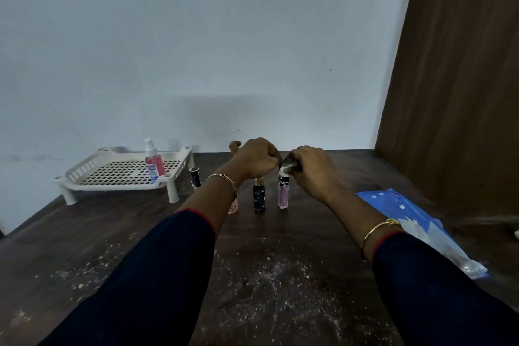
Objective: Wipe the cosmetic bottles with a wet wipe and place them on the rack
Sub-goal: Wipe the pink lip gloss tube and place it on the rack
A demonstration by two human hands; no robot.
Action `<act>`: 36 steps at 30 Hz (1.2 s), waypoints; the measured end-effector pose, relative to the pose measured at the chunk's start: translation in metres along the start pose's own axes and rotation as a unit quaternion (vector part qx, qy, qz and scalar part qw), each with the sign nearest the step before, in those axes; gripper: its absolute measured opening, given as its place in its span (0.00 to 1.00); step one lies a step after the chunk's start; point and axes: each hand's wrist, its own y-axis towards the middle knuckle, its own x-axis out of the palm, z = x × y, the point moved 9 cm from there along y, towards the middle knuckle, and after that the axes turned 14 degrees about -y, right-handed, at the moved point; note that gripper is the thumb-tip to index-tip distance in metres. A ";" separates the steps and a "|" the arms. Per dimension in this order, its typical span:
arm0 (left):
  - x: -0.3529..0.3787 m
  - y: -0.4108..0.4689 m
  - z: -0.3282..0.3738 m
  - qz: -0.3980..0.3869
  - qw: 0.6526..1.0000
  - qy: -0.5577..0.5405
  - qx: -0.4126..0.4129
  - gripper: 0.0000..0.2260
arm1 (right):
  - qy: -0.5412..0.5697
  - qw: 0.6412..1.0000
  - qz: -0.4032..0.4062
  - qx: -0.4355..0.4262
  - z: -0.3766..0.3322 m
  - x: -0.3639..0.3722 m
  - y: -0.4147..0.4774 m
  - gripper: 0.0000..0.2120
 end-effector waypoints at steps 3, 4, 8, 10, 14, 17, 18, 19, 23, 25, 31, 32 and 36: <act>0.001 0.005 -0.002 -0.009 1.000 -0.015 0.001 0.13 | 0.001 1.000 0.014 -0.009 -0.001 -0.001 -0.001 0.04; 0.001 0.005 -0.002 -0.009 1.000 -0.011 0.000 0.14 | -0.002 1.000 0.017 -0.011 -0.001 -0.001 -0.001 0.04; 0.002 0.002 0.000 -0.003 1.000 0.029 -0.003 0.15 | 0.028 0.998 0.023 0.054 0.010 0.006 -0.002 0.04; 0.004 0.001 0.002 -0.004 0.999 0.048 0.000 0.14 | 0.092 0.986 0.026 0.138 0.024 0.011 -0.008 0.05; 0.002 -0.001 0.008 0.002 0.996 0.091 0.015 0.11 | 0.111 0.972 -0.034 0.203 0.038 0.030 -0.027 0.07; 0.000 -0.003 0.010 -0.001 0.996 0.088 0.015 0.11 | 0.124 0.959 -0.057 0.249 0.053 0.044 -0.048 0.07; 0.000 -0.003 0.008 -0.004 0.997 0.083 0.008 0.11 | 0.136 0.952 -0.048 0.270 0.059 0.044 -0.053 0.07; 0.000 -0.003 0.007 -0.003 0.997 0.074 0.000 0.11 | 0.151 0.946 -0.041 0.283 0.063 0.043 -0.057 0.08; 0.002 -0.003 0.004 0.026 0.998 0.045 -0.018 0.13 | 0.245 0.922 -0.018 0.300 0.068 0.031 -0.062 0.09; 0.002 -0.004 0.004 0.047 0.998 0.038 -0.008 0.13 | 0.269 0.913 -0.012 0.307 0.071 0.028 -0.063 0.08; 0.002 -0.016 0.009 0.073 0.997 -0.006 0.014 0.11 | 0.345 0.875 0.007 0.339 0.071 0.021 -0.071 0.07; 0.001 -0.019 0.012 0.077 0.997 -0.010 0.018 0.11 | 0.361 0.867 0.009 0.344 0.071 0.020 -0.074 0.06; -0.011 -0.032 0.027 0.084 0.996 -0.025 0.027 0.11 | 0.404 0.839 0.025 0.363 0.069 0.005 -0.086 0.08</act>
